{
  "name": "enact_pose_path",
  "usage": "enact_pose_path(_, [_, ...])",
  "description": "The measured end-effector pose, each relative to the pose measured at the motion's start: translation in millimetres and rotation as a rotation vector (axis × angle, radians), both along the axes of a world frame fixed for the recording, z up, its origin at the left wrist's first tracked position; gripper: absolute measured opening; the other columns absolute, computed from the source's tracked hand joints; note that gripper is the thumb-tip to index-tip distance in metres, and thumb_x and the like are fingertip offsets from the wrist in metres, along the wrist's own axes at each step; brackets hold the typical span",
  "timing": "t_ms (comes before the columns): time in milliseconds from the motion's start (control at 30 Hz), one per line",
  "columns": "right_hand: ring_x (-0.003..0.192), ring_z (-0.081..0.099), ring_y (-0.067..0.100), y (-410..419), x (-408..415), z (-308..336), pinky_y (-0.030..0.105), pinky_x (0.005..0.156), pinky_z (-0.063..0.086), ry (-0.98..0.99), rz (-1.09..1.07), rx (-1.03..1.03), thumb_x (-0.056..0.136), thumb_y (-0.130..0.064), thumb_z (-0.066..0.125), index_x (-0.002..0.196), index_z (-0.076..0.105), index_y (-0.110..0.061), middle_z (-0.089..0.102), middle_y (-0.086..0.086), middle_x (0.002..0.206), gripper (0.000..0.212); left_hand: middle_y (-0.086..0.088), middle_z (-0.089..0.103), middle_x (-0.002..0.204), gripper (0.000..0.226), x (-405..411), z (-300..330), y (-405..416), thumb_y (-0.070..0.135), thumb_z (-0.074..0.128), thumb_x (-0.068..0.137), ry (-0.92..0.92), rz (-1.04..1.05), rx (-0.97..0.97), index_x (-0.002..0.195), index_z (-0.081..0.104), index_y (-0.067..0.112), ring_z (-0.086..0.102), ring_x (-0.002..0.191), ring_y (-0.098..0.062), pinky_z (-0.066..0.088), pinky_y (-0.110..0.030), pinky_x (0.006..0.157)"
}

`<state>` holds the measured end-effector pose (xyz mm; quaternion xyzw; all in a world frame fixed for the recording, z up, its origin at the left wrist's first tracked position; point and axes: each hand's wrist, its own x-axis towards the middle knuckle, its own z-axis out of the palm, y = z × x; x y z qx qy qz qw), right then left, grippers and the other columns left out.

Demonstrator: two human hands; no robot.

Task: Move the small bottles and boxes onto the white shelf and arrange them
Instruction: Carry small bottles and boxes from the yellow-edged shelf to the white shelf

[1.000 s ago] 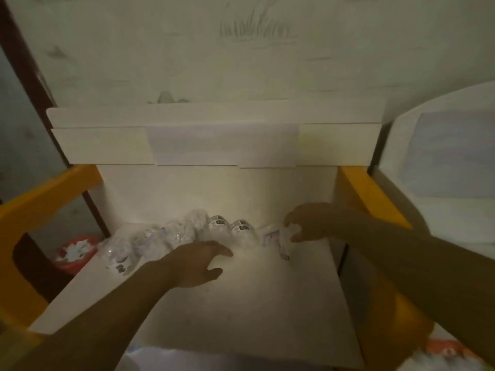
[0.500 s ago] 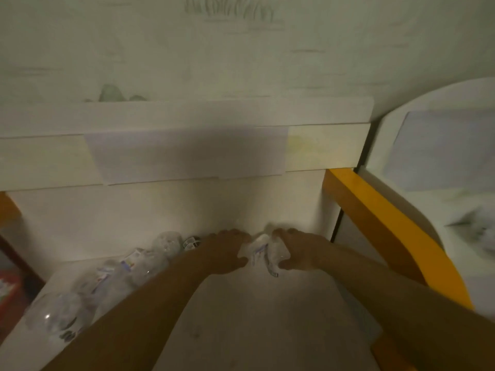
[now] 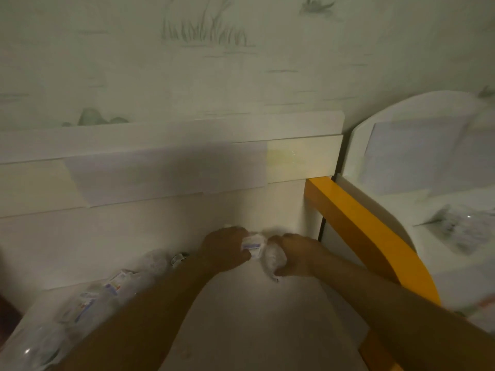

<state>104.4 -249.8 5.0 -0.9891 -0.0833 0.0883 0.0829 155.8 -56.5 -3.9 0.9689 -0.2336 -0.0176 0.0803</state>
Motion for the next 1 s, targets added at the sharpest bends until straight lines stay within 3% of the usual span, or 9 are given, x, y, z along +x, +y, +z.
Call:
enact_pose_path(200, [0.124, 0.048, 0.026, 7, 11, 70, 0.037, 0.099, 0.047, -0.079, 0.011, 0.014, 0.071, -0.036, 0.081, 0.143, 0.036, -0.026, 0.048, 0.005, 0.135, 0.086, 0.001, 0.047, 0.142, 0.045, 9, 65, 28, 0.038, 0.046, 0.096, -0.1, -0.062, 0.037, 0.14, 0.042, 0.027, 0.048, 0.125, -0.023, 0.039, -0.034, 0.101])
enact_pose_path(333, [0.12, 0.05, 0.026, -3, 9, 115, 0.033, 0.088, 0.045, -0.179, -0.013, -0.032, 0.069, -0.038, 0.081, 0.142, 0.036, -0.032, 0.049, 0.005, 0.129, 0.086, -0.002, 0.04, 0.15, 0.047, 17, 97, 37, 0.032, 0.045, 0.1, -0.167, -0.094, 0.046, 0.145, 0.038, 0.021, 0.038, 0.137, -0.023, 0.031, -0.032, 0.109])
enact_pose_path(433, [0.116, 0.051, 0.026, -14, -5, 144, 0.035, 0.088, 0.049, -0.271, -0.065, -0.032, 0.068, -0.037, 0.082, 0.141, 0.037, -0.033, 0.049, 0.004, 0.128, 0.085, -0.003, 0.047, 0.14, 0.04, 17, 120, 30, 0.032, 0.045, 0.099, -0.207, -0.122, -0.002, 0.138, 0.043, 0.024, 0.048, 0.126, -0.026, 0.04, -0.037, 0.102])
enact_pose_path(633, [0.122, 0.05, 0.027, -48, -41, 186, 0.041, 0.097, 0.049, -0.413, -0.143, -0.011, 0.066, -0.038, 0.083, 0.141, 0.039, -0.031, 0.049, 0.006, 0.138, 0.088, -0.002, 0.042, 0.147, 0.046, 1, 161, -4, 0.036, 0.044, 0.099, -0.275, -0.19, -0.115, 0.143, 0.038, 0.025, 0.042, 0.133, -0.023, 0.034, -0.038, 0.109])
enact_pose_path(867, [0.124, 0.048, 0.027, -107, -83, 196, 0.037, 0.097, 0.044, -0.391, -0.252, -0.03, 0.072, -0.032, 0.081, 0.143, 0.039, -0.026, 0.049, 0.007, 0.139, 0.082, 0.0, 0.052, 0.134, 0.04, -27, 177, -74, 0.036, 0.047, 0.097, -0.331, -0.331, -0.115, 0.137, 0.043, 0.029, 0.053, 0.119, -0.023, 0.043, -0.041, 0.1])
enact_pose_path(1000, [0.118, 0.051, 0.028, -162, -116, 195, 0.04, 0.092, 0.05, -0.361, -0.317, -0.069, 0.067, -0.028, 0.082, 0.142, 0.037, -0.03, 0.045, 0.006, 0.138, 0.088, -0.002, 0.053, 0.13, 0.039, -50, 180, -132, 0.033, 0.049, 0.097, -0.307, -0.384, -0.117, 0.135, 0.044, 0.028, 0.054, 0.115, -0.022, 0.044, -0.041, 0.098])
